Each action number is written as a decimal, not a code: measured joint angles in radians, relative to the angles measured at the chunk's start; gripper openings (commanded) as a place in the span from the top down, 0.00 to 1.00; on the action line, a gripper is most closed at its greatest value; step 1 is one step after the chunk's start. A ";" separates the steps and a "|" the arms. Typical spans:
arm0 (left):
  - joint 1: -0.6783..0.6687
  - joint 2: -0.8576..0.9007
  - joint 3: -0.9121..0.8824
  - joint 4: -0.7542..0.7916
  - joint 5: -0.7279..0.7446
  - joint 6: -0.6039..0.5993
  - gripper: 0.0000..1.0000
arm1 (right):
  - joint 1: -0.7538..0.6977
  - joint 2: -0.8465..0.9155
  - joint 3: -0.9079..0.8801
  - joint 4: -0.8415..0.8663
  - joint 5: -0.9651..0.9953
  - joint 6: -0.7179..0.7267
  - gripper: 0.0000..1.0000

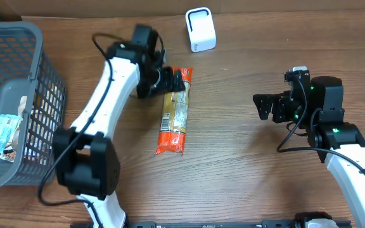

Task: Scan the item barcode
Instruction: 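Lift the spaghetti pack out and lay it on the table center, then return the left gripper into the basket toward the brown bag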

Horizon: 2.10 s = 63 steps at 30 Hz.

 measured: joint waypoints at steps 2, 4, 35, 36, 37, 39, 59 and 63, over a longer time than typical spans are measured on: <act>0.016 -0.043 0.095 -0.050 -0.021 0.016 0.00 | 0.000 0.000 0.000 0.000 0.000 0.000 0.00; 0.045 -0.099 0.176 -0.090 -0.045 0.025 0.00 | 0.000 0.000 0.000 0.001 0.000 0.000 0.00; 1.025 -0.347 -0.248 0.249 -0.164 0.198 0.00 | 0.000 0.000 0.000 0.000 0.000 0.001 0.00; 1.022 -0.333 -0.276 0.281 -0.159 0.219 0.00 | 0.000 0.000 0.000 0.000 0.000 0.000 0.00; 1.019 -0.314 -0.303 0.309 -0.147 0.246 0.00 | 0.000 0.000 0.000 0.001 0.000 0.000 0.00; 1.014 -0.278 -0.342 0.345 -0.117 0.307 0.00 | 0.000 0.000 0.000 0.000 0.000 0.000 0.00; 0.992 -0.088 -0.369 0.370 -0.034 0.675 0.05 | 0.000 0.000 0.000 0.000 0.000 0.000 0.00; 0.992 -0.051 -0.369 0.376 -0.036 0.683 0.08 | 0.000 0.000 0.000 0.000 0.000 0.000 0.00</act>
